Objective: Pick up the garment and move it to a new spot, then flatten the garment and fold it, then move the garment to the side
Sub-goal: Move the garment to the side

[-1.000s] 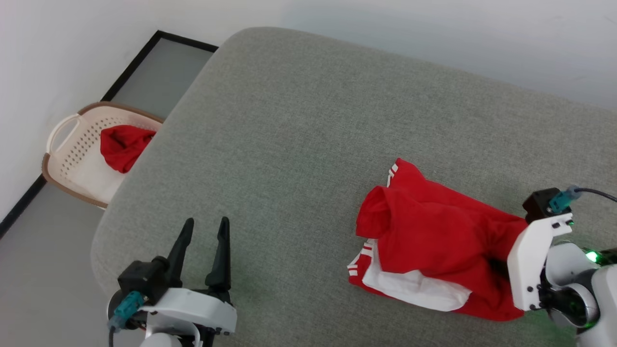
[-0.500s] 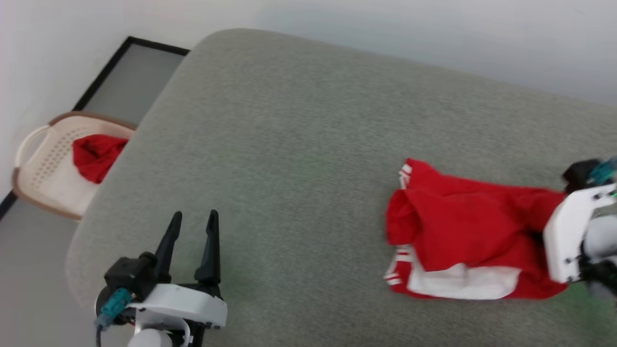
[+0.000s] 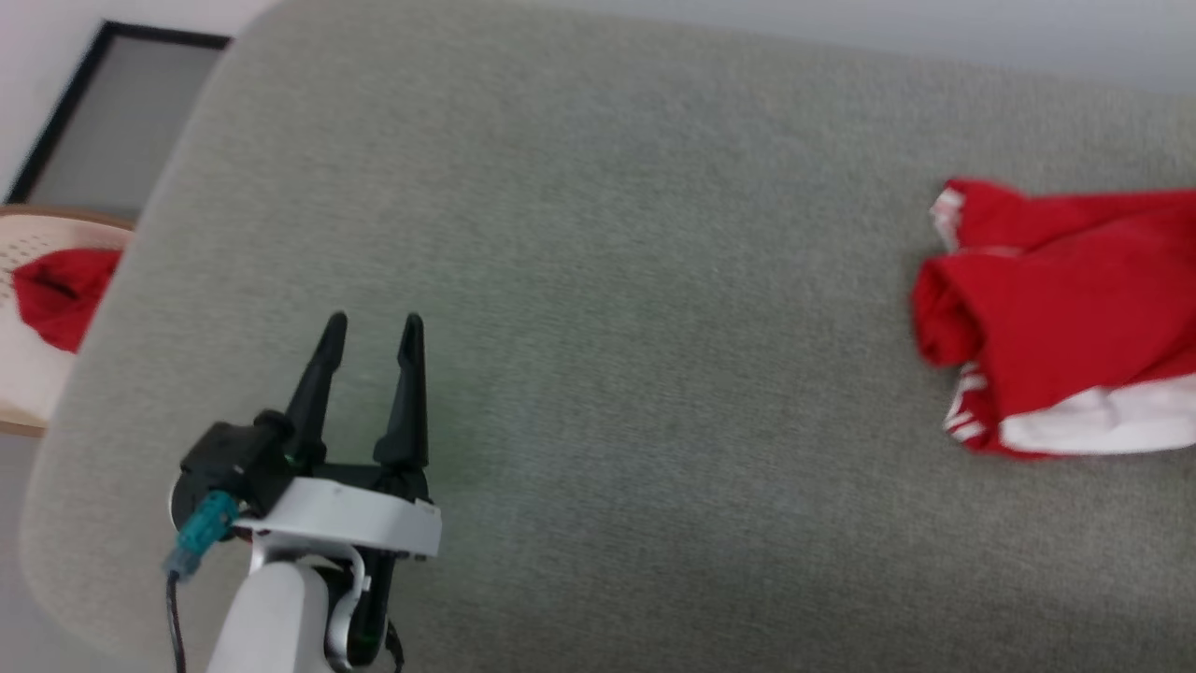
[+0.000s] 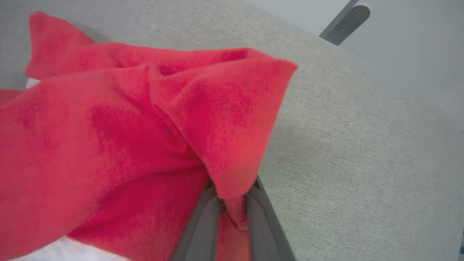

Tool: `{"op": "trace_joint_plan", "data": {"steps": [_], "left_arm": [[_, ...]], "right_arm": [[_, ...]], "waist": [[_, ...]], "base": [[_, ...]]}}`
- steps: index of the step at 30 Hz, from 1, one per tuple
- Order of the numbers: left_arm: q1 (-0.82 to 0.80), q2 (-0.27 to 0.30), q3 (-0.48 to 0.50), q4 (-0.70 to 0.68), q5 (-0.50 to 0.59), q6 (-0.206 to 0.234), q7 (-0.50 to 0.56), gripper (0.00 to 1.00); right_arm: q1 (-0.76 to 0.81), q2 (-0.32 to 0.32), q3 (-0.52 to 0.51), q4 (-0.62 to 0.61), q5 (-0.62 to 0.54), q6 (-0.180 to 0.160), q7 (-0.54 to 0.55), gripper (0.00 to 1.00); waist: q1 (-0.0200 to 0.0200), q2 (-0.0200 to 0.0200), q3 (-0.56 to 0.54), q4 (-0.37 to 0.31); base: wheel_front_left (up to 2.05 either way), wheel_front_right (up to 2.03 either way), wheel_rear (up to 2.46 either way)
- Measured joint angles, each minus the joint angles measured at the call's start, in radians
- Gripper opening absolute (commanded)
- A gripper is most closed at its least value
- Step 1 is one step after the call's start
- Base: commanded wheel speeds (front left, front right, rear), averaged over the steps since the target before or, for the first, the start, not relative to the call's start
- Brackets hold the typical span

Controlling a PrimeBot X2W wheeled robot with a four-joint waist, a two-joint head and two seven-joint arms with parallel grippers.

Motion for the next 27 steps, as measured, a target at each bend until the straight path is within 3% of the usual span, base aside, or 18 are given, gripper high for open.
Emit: {"op": "trace_joint_plan", "data": {"steps": [15,27], "left_arm": [[-0.096,0.026,-0.037,-0.041,0.007,0.0,0.0,1.0],[-0.128,0.036,-0.062,-0.048,0.009,0.0,0.0,1.0]], "right_arm": [[-0.13,-0.215,-0.055,0.084,-0.068,0.0,-0.122,0.0],[-0.19,-0.331,-0.033,0.173,-0.177,0.0,-0.182,0.0]], "waist": [[0.0,0.0,0.187,-0.095],[0.0,0.0,0.274,-0.129]], "base": [[0.0,0.0,0.0],[0.0,0.0,0.0]]}}
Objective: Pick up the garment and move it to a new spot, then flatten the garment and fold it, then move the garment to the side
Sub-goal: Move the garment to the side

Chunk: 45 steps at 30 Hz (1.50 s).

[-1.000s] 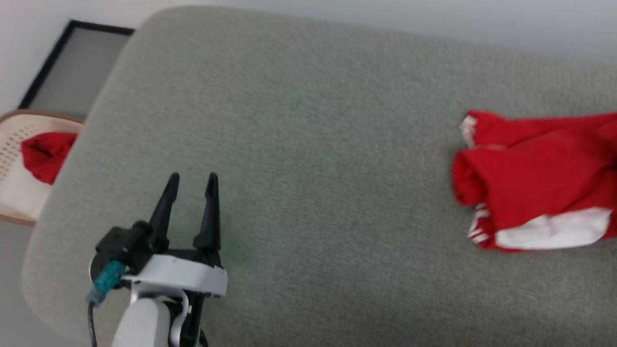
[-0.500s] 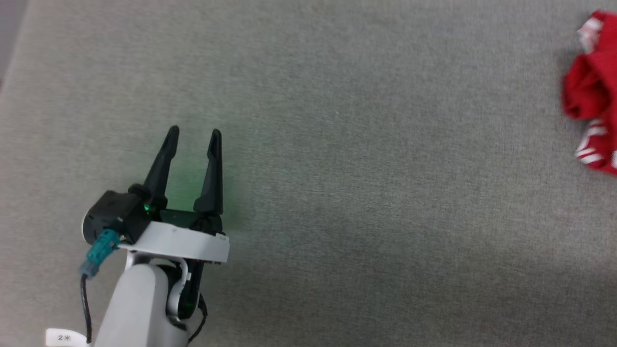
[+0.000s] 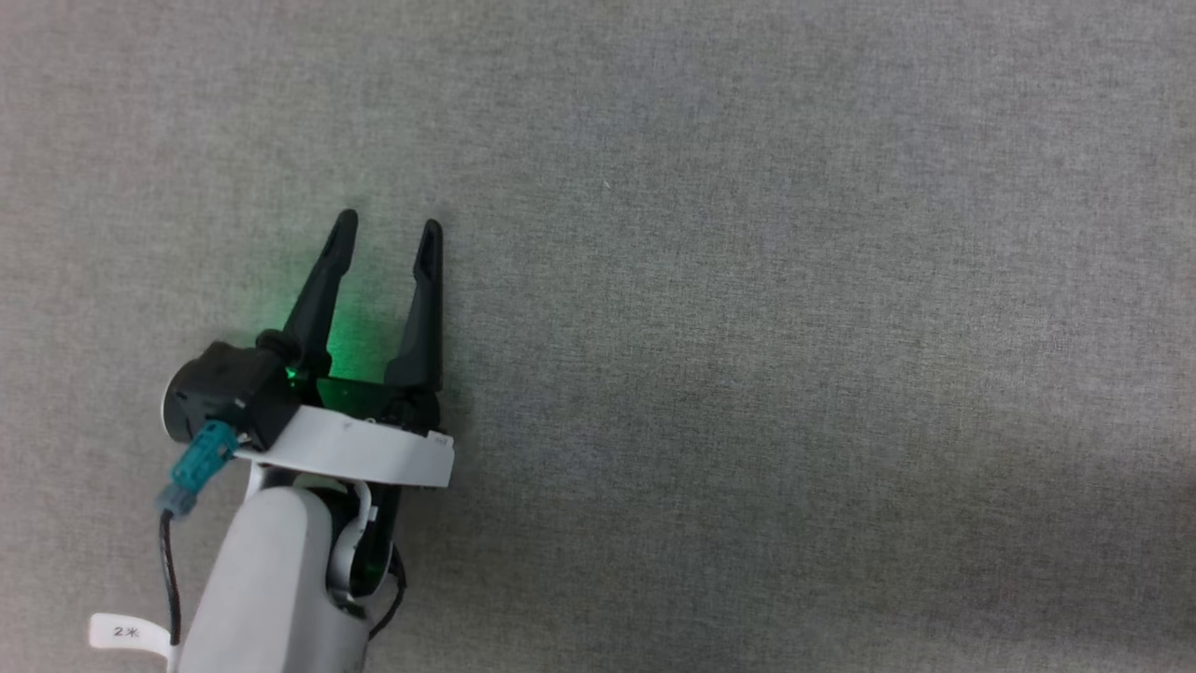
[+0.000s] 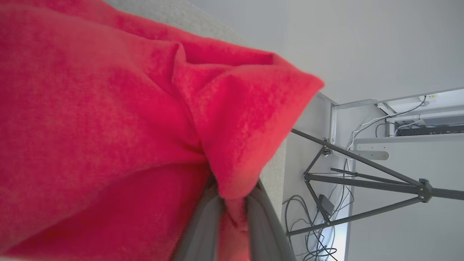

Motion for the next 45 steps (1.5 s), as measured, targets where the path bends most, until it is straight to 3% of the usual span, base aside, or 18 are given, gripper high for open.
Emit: {"op": "trace_joint_plan", "data": {"steps": [13,15,17,20,28,32,45], "left_arm": [[-0.016,0.009,-0.024,0.011,-0.011,0.0,0.0,1.0],[-0.016,0.01,-0.027,0.014,-0.012,0.0,0.0,1.0],[-0.016,0.011,-0.031,0.019,-0.012,0.0,0.0,1.0],[-0.015,0.015,-0.033,0.025,-0.012,0.0,0.0,1.0],[0.009,0.023,-0.026,0.037,-0.012,0.0,0.0,1.0],[0.033,0.028,-0.014,0.048,-0.012,0.0,0.0,1.0],[0.192,0.047,0.062,0.086,-0.004,0.0,0.0,1.0]], "right_arm": [[-0.053,0.026,-0.053,0.141,-0.128,0.0,-0.066,0.0],[-0.057,0.037,-0.057,0.154,-0.147,0.0,-0.084,0.41],[-0.064,0.053,-0.059,0.17,-0.16,0.0,-0.092,0.54],[-0.072,0.078,-0.059,0.188,-0.17,0.0,-0.11,1.0],[-0.09,0.14,-0.06,0.225,-0.181,0.0,-0.173,1.0],[-0.09,0.193,-0.054,0.232,-0.159,0.0,-0.255,1.0],[0.068,0.455,0.06,0.194,-0.061,0.0,-0.691,1.0]], "waist": [[0.0,0.0,0.006,0.013],[0.0,0.0,0.002,0.015],[0.0,0.0,-0.004,0.015],[0.0,0.0,-0.017,0.015],[0.0,0.0,-0.076,0.008],[0.0,0.0,-0.121,0.002],[0.0,0.0,-0.333,-0.042]], "base": [[0.0,0.0,0.0],[0.0,0.0,0.0],[0.0,0.0,0.0],[0.0,0.0,0.0],[0.0,0.0,0.0],[0.0,0.0,0.0],[0.0,0.0,0.0]]}}
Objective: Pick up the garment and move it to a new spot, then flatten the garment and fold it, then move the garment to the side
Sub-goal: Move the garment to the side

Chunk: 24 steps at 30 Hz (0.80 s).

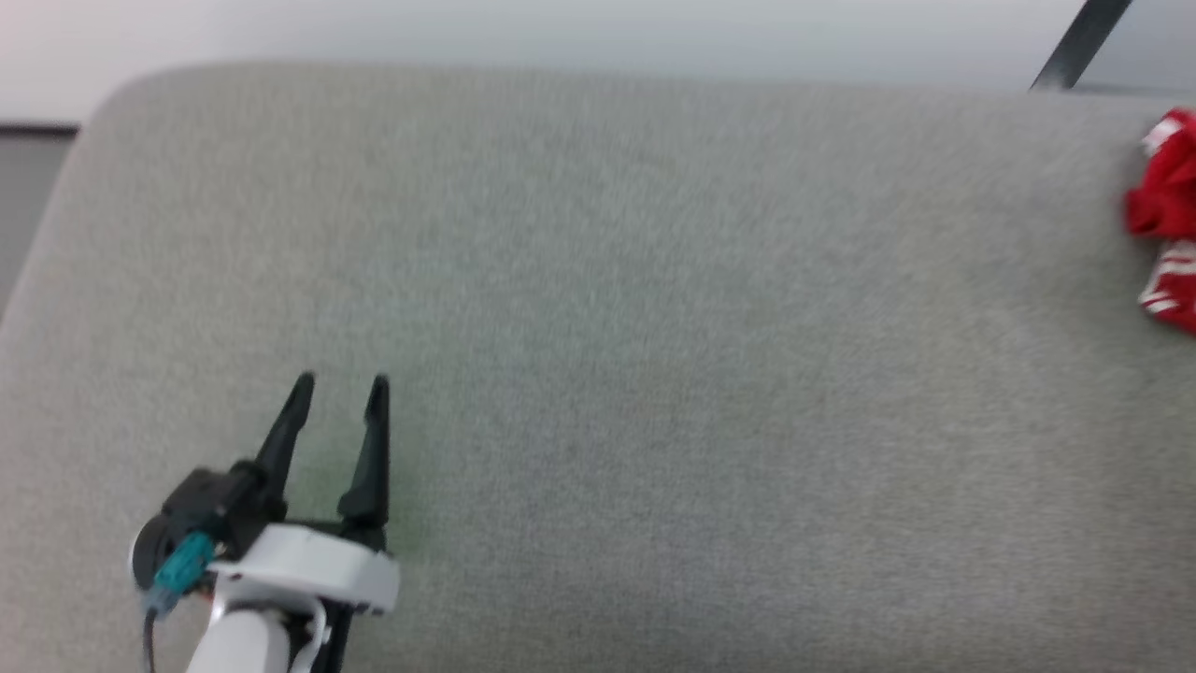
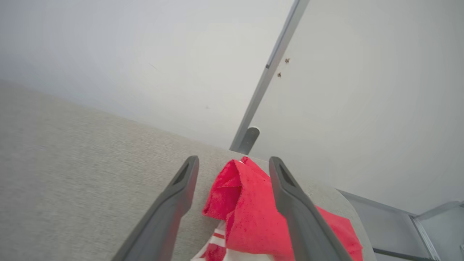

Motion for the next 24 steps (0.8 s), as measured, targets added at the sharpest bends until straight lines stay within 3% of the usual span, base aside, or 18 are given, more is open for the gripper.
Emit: {"op": "trace_joint_plan", "data": {"steps": [10,24], "left_arm": [[0.107,0.003,0.047,0.006,0.005,0.0,0.0,1.0],[0.199,0.005,0.139,-0.031,-0.005,0.0,0.0,1.0]], "right_arm": [[0.229,0.128,0.047,-0.039,0.042,0.0,-0.209,1.0],[0.527,0.269,0.002,-0.198,0.032,0.0,-0.267,1.0]], "waist": [[0.0,0.0,-0.177,-0.035],[0.0,0.0,-0.311,-0.042]], "base": [[0.0,0.0,0.0],[0.0,0.0,0.0]]}}
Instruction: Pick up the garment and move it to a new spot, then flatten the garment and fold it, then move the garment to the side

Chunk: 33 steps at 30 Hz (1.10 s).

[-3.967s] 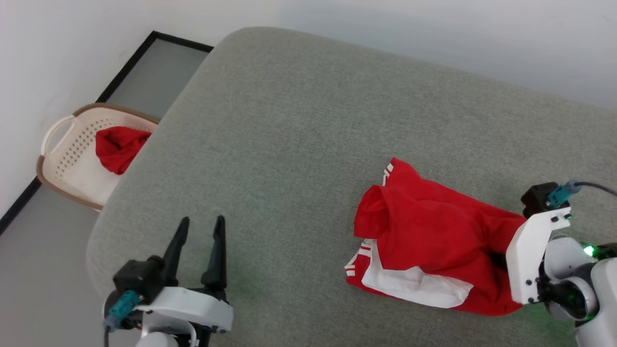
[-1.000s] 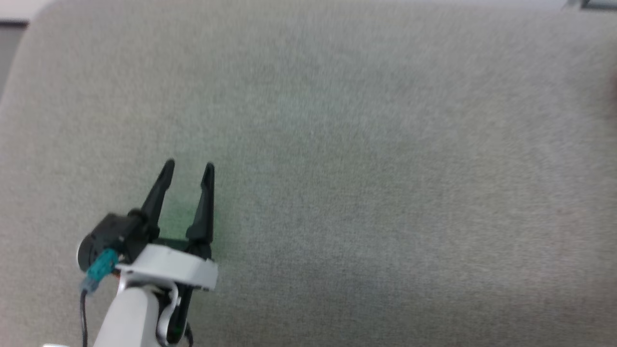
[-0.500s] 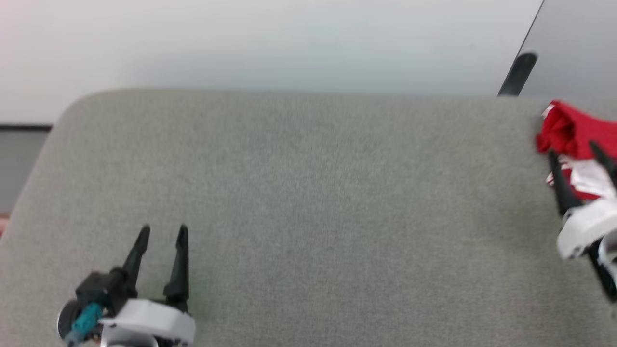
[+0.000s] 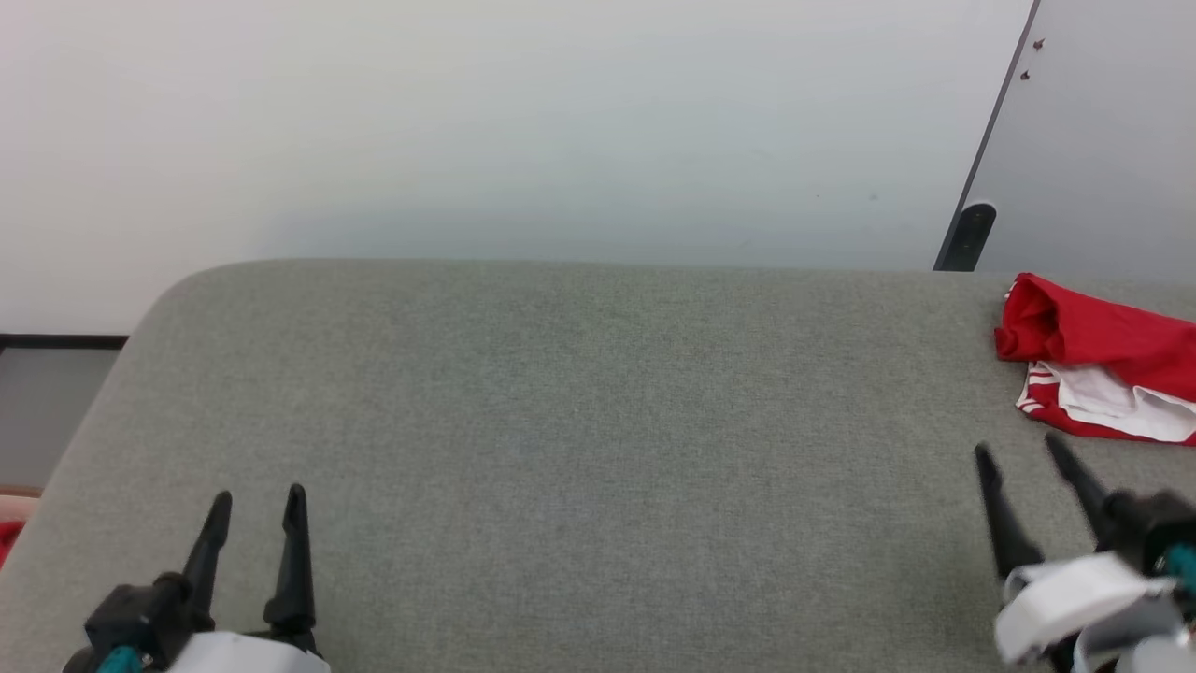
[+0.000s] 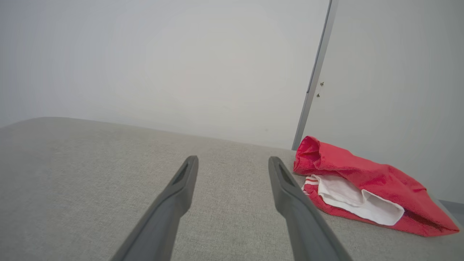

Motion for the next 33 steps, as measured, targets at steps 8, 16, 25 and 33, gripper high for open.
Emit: {"op": "trace_joint_plan", "data": {"steps": [8,16,25,33], "left_arm": [[0.042,0.005,-0.023,-0.018,-0.005,0.0,0.0,1.0],[0.076,0.017,-0.057,0.003,-0.043,0.0,0.0,1.0],[0.083,0.024,-0.082,0.032,-0.091,0.0,0.0,1.0],[0.083,0.03,-0.086,0.031,-0.091,0.0,0.0,1.0]], "right_arm": [[0.122,0.071,-0.012,-0.053,-0.041,0.0,-0.009,1.0],[0.191,0.14,-0.061,-0.131,-0.101,0.0,-0.01,1.0],[0.204,0.165,-0.083,-0.168,-0.13,0.0,-0.01,1.0],[0.211,0.167,-0.095,-0.176,-0.134,0.0,-0.01,1.0]], "waist": [[0.0,0.0,-0.012,0.007],[0.0,0.0,-0.007,-0.002],[0.0,0.0,0.001,-0.007],[0.0001,0.0,0.002,-0.004]], "base": [[0.0,0.0,0.0],[0.0,0.0,0.0],[0.0,0.0,0.0],[0.0,0.0,0.0]]}}
